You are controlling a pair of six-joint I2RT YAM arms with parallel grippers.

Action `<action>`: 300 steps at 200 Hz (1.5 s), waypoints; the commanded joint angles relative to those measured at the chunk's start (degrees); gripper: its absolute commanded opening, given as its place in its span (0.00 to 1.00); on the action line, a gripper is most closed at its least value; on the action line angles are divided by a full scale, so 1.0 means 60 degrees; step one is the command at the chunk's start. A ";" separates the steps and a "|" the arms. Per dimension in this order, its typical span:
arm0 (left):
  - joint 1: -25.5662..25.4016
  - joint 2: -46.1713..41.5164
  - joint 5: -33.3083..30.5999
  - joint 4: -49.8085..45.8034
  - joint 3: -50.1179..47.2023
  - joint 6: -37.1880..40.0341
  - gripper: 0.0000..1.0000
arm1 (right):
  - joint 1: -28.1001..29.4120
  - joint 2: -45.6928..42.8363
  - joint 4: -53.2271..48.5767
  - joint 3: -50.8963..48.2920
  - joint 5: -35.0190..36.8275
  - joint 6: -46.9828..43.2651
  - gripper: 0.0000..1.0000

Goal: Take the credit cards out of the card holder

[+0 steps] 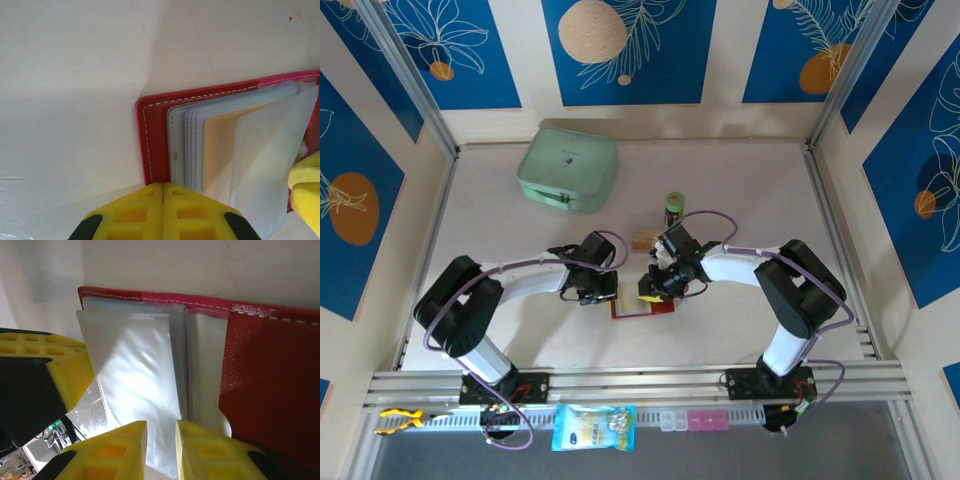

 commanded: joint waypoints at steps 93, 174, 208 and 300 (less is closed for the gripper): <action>-0.0013 -0.1074 0.0649 0.0176 0.0181 -0.0476 0.07 | -0.0042 0.0199 0.0078 -0.0351 -0.0157 -0.0054 0.18; -0.0062 -0.0846 0.1927 0.2589 -0.0903 -0.1698 0.30 | -0.0045 0.0163 0.0127 -0.0435 -0.0188 -0.0014 0.18; -0.0066 -0.0610 0.2161 0.3097 -0.1012 -0.1894 0.32 | -0.0044 0.0082 0.0178 -0.0467 -0.0187 0.0035 0.18; -0.0380 -0.0208 0.2547 0.3639 -0.0442 -0.2296 0.32 | -0.0517 -0.1592 -0.0710 -0.0541 0.0277 0.0019 0.20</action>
